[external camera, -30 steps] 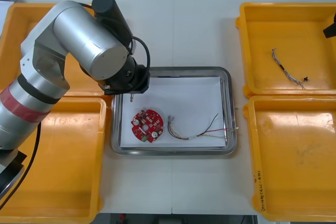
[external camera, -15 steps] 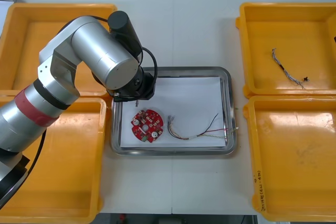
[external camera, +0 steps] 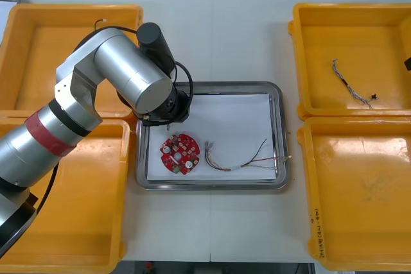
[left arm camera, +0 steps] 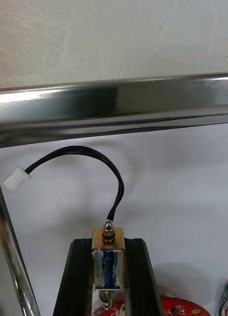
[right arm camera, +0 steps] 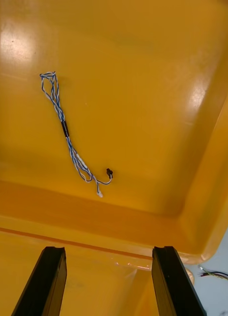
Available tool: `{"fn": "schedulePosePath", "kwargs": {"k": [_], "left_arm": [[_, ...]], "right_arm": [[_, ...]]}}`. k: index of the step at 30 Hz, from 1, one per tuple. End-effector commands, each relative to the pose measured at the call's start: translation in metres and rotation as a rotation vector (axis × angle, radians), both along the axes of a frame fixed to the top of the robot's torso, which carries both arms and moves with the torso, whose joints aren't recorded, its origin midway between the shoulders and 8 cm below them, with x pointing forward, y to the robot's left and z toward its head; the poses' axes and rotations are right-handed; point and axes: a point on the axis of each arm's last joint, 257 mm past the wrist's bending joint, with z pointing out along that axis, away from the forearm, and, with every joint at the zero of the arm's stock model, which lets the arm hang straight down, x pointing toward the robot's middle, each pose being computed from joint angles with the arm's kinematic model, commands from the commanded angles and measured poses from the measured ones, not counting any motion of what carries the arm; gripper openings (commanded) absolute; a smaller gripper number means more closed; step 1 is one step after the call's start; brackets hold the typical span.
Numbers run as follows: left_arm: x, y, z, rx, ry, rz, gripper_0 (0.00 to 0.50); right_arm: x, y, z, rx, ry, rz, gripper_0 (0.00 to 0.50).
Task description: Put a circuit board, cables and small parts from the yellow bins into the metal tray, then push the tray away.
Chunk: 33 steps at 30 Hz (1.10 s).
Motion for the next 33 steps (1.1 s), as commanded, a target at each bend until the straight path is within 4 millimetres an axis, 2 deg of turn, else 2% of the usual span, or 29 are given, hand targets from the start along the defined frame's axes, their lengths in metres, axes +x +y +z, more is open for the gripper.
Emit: {"fn": "schedulePosePath", "kwargs": {"k": [1,4,5,6,7,9,13,19,26,33], "left_arm": [[0.007,-0.025,0.020,0.014,-0.053,-0.087,0.025],[0.007,-0.025,0.019,0.014,-0.052,-0.086,0.131],[0.007,-0.025,0.020,0.012,-0.053,-0.084,0.189],[0.007,-0.024,0.020,0.012,-0.054,-0.082,0.271],[0.008,-0.024,0.020,0.013,-0.055,-0.080,0.315],[0.008,-0.023,0.020,0.014,-0.056,-0.078,0.500],[0.009,-0.023,0.021,0.009,-0.057,-0.071,0.500],[0.013,-0.023,0.038,-0.035,-0.070,-0.051,0.500],[0.009,-0.012,0.074,-0.064,-0.083,-0.015,0.500],[0.007,0.014,0.110,-0.082,-0.104,0.044,0.500]], "right_arm": [[0.005,0.001,0.019,-0.079,-0.008,0.046,0.500],[0.006,0.009,0.012,-0.077,0.009,0.066,0.500],[0.006,0.010,0.008,-0.070,0.018,0.070,0.500],[0.007,0.014,0.005,-0.059,0.026,0.077,0.500],[0.008,0.016,0.004,-0.052,0.030,0.082,0.500],[0.012,0.022,0.002,-0.031,0.044,0.090,0.500],[0.018,0.028,0.000,-0.005,0.065,0.097,0.500],[0.030,0.031,-0.003,-0.030,0.040,0.112,0.500],[0.051,0.036,-0.003,-0.110,-0.016,0.148,0.500],[0.064,0.044,-0.011,-0.120,-0.044,0.157,0.500]]}}
